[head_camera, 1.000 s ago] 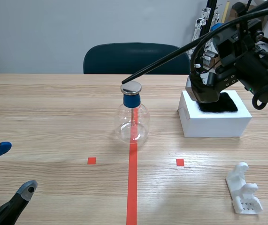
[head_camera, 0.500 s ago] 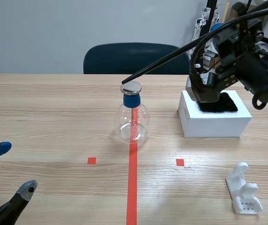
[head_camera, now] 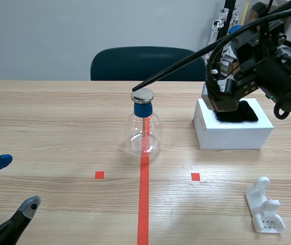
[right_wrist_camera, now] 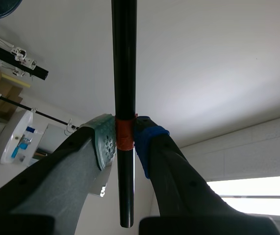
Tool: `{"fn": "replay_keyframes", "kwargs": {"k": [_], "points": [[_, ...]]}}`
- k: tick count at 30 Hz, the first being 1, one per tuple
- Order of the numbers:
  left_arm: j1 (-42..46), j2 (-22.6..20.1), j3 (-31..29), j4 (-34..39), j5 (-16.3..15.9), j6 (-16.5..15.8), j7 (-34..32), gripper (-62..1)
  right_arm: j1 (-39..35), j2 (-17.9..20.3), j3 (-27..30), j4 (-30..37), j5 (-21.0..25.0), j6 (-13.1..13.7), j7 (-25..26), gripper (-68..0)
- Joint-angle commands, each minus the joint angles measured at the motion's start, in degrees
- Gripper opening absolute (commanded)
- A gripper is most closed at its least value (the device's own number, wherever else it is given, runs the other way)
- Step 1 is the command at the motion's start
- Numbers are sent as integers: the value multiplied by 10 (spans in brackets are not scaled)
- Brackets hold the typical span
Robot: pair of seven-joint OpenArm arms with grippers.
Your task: Do the electroscope experiment. hold the rod still at the electroscope
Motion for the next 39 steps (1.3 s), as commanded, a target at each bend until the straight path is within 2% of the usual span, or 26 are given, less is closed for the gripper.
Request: {"fn": "replay_keyframes", "kwargs": {"k": [1,5,10,15,19,22,23,26,30,35,39], "points": [[1,-5,-3,8,-7,-1,-16,14,10,2,9,7,0,-5,-6,-638],[1,-5,-3,8,-7,-1,-16,14,4,15,14,22,0,-5,-9,-638],[1,-5,-3,8,-7,-1,-16,14,-44,26,63,73,8,-5,-12,-638],[1,-5,-3,8,-7,-1,-16,14,-134,26,138,145,21,-5,-13,-638],[1,-5,-3,8,-7,-1,-16,14,-228,25,205,209,49,-5,-17,-638],[1,-5,-3,8,-7,-1,-16,14,-305,25,252,254,78,-20,-32,-638],[1,-5,-3,8,-7,-1,-16,14,-331,25,265,268,86,-28,-41,-638],[1,-5,-3,8,-7,-1,-16,14,-416,11,306,304,110,-77,-70,-638],[1,-5,-3,8,-7,-1,-16,14,-519,-29,358,332,141,-132,-62,-638],[1,-5,-3,8,-7,-1,-16,14,-612,-104,393,337,189,-200,11,-638],[1,-5,-3,8,-7,-1,-16,14,-672,-160,408,337,257,-244,85,-638]]}}
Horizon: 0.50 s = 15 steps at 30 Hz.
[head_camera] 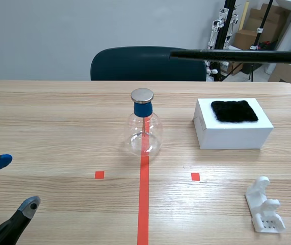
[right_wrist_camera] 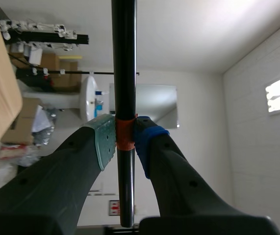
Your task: Do the electroscope experiment. hold the rod still at the electroscope
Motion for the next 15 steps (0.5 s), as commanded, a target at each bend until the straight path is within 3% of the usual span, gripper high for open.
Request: {"fn": "replay_keyframes", "kwargs": {"k": [1,7,9,15], "points": [[1,-5,-3,8,-7,-1,-16,14,-14,-12,8,1,26,-18,19,-638],[1,-5,-3,8,-7,-1,-16,14,-90,-47,15,1,86,-23,71,-638],[1,-5,-3,8,-7,-1,-16,14,-114,-53,15,1,98,-37,96,-638],[1,-5,-3,8,-7,-1,-16,14,-138,-90,15,0,104,-57,177,-638]]}}
